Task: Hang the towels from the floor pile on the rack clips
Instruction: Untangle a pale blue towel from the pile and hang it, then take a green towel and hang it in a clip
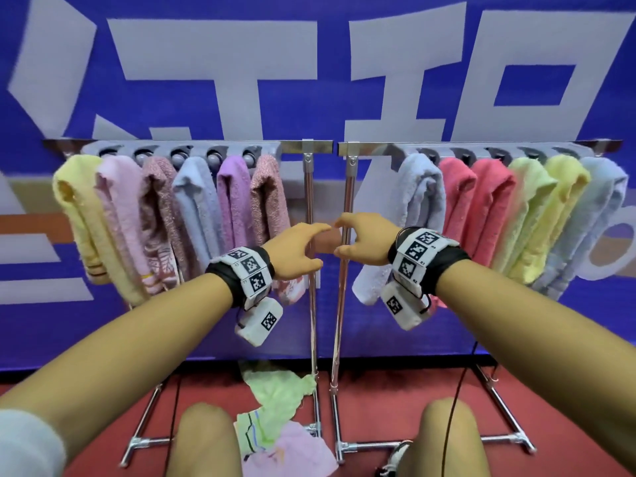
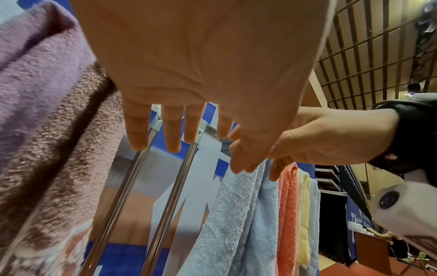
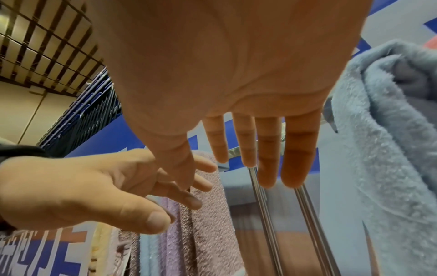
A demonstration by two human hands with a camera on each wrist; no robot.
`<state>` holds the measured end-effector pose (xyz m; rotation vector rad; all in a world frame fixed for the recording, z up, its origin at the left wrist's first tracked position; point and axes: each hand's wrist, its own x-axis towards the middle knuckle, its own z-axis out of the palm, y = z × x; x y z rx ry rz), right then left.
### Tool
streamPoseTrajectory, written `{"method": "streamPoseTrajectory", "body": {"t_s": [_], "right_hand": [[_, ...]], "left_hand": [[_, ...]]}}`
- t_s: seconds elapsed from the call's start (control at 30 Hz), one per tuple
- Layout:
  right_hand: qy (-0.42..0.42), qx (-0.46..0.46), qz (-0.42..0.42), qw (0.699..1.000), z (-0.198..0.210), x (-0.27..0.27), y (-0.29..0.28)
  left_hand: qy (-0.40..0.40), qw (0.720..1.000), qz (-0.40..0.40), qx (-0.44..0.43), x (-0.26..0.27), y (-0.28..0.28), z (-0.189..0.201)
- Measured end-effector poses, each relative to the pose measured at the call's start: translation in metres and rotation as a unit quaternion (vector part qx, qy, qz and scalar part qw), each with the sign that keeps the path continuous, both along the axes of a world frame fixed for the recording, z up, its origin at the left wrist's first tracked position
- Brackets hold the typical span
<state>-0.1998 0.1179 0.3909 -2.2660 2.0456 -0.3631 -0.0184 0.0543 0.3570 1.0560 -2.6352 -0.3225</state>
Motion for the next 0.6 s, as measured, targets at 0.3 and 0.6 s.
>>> {"method": "streamPoseTrajectory", "body": {"t_s": [0.3, 0.6], "right_hand": [[-0.020, 0.085, 0.029, 0.996, -0.052, 0.021, -0.002], [-0.047, 0.214, 0.043, 0.975, -0.152, 0.029, -0.053]], "left_hand": [[0.042, 0.993, 0.029, 0.104, 0.026, 0.000, -0.064], [0.093, 0.947, 0.105, 0.288, 0.029, -0.033, -0.149]]}}
